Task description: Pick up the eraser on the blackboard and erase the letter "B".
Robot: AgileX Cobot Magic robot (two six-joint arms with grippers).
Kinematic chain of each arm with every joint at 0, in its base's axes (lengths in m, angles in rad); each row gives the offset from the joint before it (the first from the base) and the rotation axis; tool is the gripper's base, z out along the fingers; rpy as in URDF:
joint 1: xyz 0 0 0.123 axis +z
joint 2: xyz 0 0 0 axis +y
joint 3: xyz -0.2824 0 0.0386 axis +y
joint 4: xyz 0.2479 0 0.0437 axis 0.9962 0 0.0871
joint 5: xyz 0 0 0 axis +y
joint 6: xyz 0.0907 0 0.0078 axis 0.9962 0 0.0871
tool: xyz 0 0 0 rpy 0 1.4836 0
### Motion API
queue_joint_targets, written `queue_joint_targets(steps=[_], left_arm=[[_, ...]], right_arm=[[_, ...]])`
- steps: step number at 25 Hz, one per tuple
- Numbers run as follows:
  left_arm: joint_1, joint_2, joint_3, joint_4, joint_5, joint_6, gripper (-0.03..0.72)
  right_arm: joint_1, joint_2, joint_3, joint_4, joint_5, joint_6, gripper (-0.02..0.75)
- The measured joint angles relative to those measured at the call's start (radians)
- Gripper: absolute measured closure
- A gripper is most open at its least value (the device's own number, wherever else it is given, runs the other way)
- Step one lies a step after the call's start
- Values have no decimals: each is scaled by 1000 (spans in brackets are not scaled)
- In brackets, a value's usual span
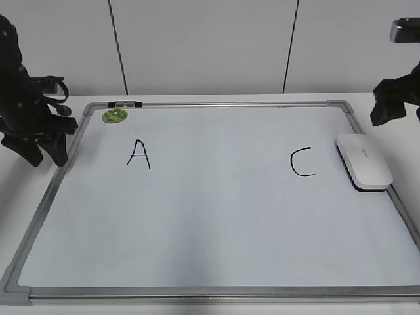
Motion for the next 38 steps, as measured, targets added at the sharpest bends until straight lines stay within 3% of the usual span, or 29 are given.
queue_joint_targets(steps=[7,11,26,38], left_arm=[[-2,-204,-16,-21,90,0,242],[-2,-387,48,-55,97,0,241],[-4,-1141,589,-69,124,0,251],[-4,-1635,870,-70,138,-27,252]], right_arm=[[0,-198,0,-2,184,0,132],[0,-326,0,-2,284,0,143],[0,-723,22,12,479,0,147],[26,-1206,523,33,476,4,163]])
